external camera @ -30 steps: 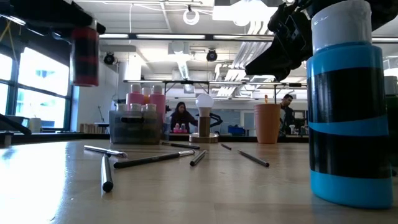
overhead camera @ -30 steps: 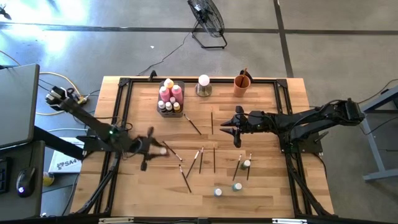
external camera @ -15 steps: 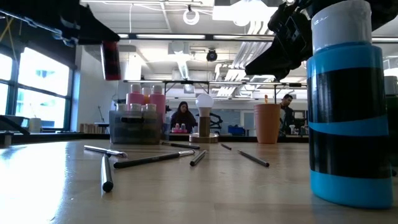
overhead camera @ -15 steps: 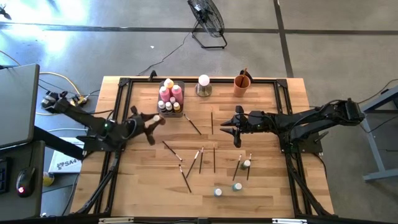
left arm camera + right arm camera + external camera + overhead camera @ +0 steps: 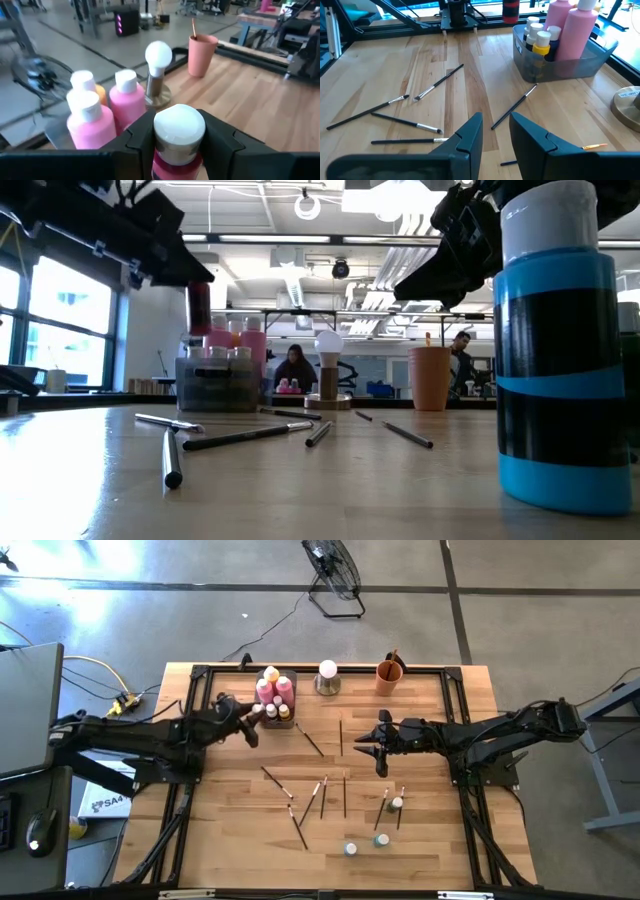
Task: Pick & Place Paint Supplies
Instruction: Put the small red paint bottle into the gray bin
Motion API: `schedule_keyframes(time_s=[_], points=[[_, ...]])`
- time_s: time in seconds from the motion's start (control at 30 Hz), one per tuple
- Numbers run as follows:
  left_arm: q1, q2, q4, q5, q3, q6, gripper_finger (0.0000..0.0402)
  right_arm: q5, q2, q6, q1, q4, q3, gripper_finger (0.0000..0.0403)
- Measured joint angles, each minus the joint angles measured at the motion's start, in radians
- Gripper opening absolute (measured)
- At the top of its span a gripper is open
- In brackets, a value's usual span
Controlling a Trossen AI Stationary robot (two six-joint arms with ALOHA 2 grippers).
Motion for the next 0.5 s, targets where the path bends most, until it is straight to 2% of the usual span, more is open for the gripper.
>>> schedule_keyframes(time_s=[0.13, 0.5], points=[[0.064, 0.029, -0.056, 0.047, 0.000, -0.056, 0.0120, 0.000, 0.000, -0.014, 0.000, 0.000, 0.000, 0.0091], [0.143, 0.095, -0.062, 0.047, 0.002, -0.094, 0.0120, 0.000, 0.000, -0.019, 0.000, 0.000, 0.000, 0.0091]])
